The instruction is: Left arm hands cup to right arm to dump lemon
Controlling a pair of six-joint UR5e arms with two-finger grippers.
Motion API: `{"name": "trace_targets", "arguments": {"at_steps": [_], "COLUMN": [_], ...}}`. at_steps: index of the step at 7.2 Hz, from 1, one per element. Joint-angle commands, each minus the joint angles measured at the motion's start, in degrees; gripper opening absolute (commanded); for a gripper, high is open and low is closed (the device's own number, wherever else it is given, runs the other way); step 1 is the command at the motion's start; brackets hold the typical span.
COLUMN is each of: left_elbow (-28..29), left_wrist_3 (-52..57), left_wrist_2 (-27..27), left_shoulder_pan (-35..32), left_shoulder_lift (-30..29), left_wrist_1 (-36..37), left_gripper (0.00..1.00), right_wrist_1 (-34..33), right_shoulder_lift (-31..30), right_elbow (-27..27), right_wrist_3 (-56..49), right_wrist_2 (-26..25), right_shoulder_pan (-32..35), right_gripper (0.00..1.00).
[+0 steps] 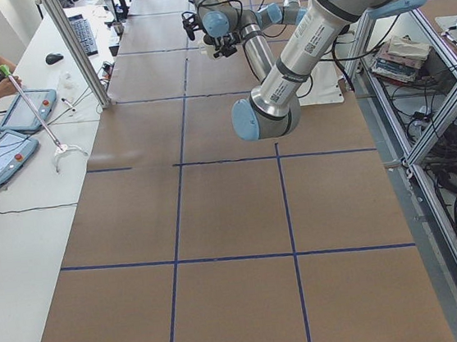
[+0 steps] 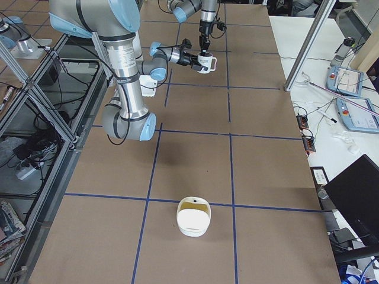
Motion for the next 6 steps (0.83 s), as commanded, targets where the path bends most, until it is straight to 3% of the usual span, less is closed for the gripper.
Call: {"name": "trace_targets", "arguments": {"at_steps": [1, 6], "left_elbow": [-0.3, -7.9], "left_wrist_3": [0.0, 0.0], "left_wrist_2": [0.1, -0.2], "left_shoulder_pan": [0.0, -3.9], "left_shoulder_lift": [0.0, 0.9], "left_wrist_1": [0.3, 4.5], "left_gripper": [0.00, 0.00], "right_wrist_1": [0.6, 0.6], "right_shoulder_lift": [0.1, -0.9], "right_elbow": [0.0, -0.4], "right_wrist_3": [0.1, 0.8], "right_wrist_2": [0.0, -0.4], "right_shoulder_pan": [-0.3, -2.2], "right_gripper": [1.00, 1.00]}}
